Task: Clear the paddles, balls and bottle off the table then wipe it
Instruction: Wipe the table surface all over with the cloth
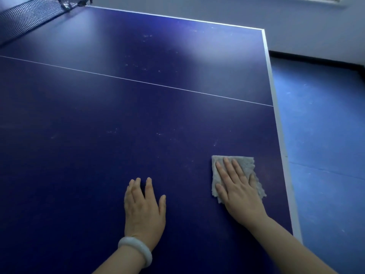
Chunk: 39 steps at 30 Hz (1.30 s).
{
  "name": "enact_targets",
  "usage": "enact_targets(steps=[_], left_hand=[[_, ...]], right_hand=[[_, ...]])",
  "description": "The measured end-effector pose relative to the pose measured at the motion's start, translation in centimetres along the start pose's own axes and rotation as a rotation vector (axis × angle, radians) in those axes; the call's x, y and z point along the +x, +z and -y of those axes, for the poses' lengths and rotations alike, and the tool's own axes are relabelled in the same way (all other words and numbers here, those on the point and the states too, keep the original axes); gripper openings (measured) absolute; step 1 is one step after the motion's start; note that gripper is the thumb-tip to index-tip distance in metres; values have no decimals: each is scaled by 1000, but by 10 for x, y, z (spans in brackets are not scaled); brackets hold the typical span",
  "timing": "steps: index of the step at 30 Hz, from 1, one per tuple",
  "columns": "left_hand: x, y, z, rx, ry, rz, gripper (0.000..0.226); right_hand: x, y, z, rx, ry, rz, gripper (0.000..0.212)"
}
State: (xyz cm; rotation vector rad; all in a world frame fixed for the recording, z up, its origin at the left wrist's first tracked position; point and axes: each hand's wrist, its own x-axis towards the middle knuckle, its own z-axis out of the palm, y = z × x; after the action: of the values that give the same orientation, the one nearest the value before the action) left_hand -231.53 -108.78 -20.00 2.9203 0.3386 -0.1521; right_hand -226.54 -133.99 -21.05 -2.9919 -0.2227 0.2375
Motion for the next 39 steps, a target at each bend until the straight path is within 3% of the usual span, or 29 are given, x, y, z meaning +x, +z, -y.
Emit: enact_targets(steps=[6, 12, 21, 23, 27, 29, 34, 39], left_hand=[[64, -4, -16, 72, -231, 58, 75], [66, 10, -22, 106, -272, 5, 78], [68, 10, -23, 148, -291, 31, 78], [68, 9, -24, 144, -293, 41, 79], [69, 10, -24, 153, -302, 41, 80], [69, 11, -24, 159, -304, 42, 80], [69, 9, -24, 165, -302, 64, 81], [68, 6, -26, 176, -304, 69, 81]], right_hand=[[21, -8, -11, -96, 114, 19, 60], [79, -30, -60, -241, 228, 37, 64], [208, -52, -88, 57, 571, -21, 66], [233, -56, -70, 63, 519, 6, 67], [235, -43, -28, -51, 21, 35, 67], [228, -41, -44, -81, -79, 43, 69], [236, -60, -139, 62, 371, 28, 64], [214, -59, -136, 84, 349, 27, 64]])
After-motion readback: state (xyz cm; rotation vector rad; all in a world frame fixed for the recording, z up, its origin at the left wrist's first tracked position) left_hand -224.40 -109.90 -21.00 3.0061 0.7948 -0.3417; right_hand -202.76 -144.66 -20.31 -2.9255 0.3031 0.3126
